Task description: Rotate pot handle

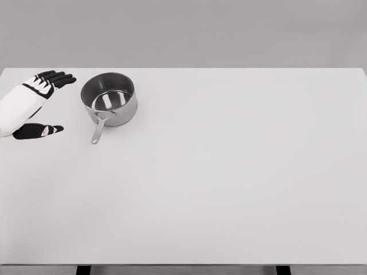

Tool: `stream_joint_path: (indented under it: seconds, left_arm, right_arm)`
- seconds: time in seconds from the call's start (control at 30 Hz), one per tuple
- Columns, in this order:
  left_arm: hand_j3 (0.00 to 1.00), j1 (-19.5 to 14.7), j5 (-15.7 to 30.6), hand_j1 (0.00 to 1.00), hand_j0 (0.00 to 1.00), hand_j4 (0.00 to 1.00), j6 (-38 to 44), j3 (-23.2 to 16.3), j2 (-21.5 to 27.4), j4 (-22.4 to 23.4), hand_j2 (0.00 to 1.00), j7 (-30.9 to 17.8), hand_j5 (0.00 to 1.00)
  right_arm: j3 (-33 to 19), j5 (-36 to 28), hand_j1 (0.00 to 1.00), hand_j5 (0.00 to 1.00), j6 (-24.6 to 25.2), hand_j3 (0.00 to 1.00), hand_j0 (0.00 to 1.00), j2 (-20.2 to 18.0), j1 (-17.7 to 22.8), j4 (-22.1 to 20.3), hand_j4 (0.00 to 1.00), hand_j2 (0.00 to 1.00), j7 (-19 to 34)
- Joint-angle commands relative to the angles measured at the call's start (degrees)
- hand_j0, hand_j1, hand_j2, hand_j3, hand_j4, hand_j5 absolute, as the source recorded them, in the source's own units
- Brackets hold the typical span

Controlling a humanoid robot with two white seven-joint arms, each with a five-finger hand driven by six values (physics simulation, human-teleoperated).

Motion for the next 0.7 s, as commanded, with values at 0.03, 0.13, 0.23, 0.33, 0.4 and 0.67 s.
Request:
stream_joint_path:
  seconds: [0.03,0.13,0.23,0.33,0.4,0.67]
  left_arm:
    - [1.00,-0.18,0.39,1.00,1.00,1.00,0.05,0.01,1.13,-0.18,1.00,-0.34,1.00]
    - [1.00,-1.05,0.21,1.00,1.00,1.00,0.05,-0.26,0.86,-0.17,1.00,-0.34,1.00]
    - [1.00,-4.48,0.12,1.00,1.00,1.00,0.05,-2.27,0.51,0.09,1.00,-0.26,1.00]
    - [1.00,-10.45,-2.42,1.00,1.00,1.00,0.05,-8.78,-0.37,1.06,1.00,-0.43,1.00]
    - [1.00,-13.09,-8.83,1.00,1.00,1.00,0.05,-9.84,-2.30,0.70,1.00,-0.34,1.00]
    - [1.00,-17.67,-24.31,1.00,1.00,1.00,0.05,-10.27,-11.62,0.35,1.00,-0.43,1.00]
  right_arm:
    - [0.00,0.00,1.00,1.00,0.01,1.00,1.00,0.00,0.09,0.00,1.00,1.00,0.00]
    - [0.00,0.00,1.00,1.00,0.01,1.00,1.00,0.00,0.00,0.00,1.00,1.00,0.00]
    - [0.00,0.00,1.00,1.00,0.01,1.00,1.00,0.00,0.09,0.00,1.00,1.00,0.00]
    - [0.00,0.00,1.00,1.00,0.01,1.00,1.00,0.00,0.00,0.00,1.00,1.00,0.00]
    - [0.00,0.00,1.00,1.00,0.01,1.00,1.00,0.00,0.00,0.00,1.00,1.00,0.00]
    - [0.00,0.00,1.00,1.00,0.01,1.00,1.00,0.00,0.00,0.00,1.00,1.00,0.00]
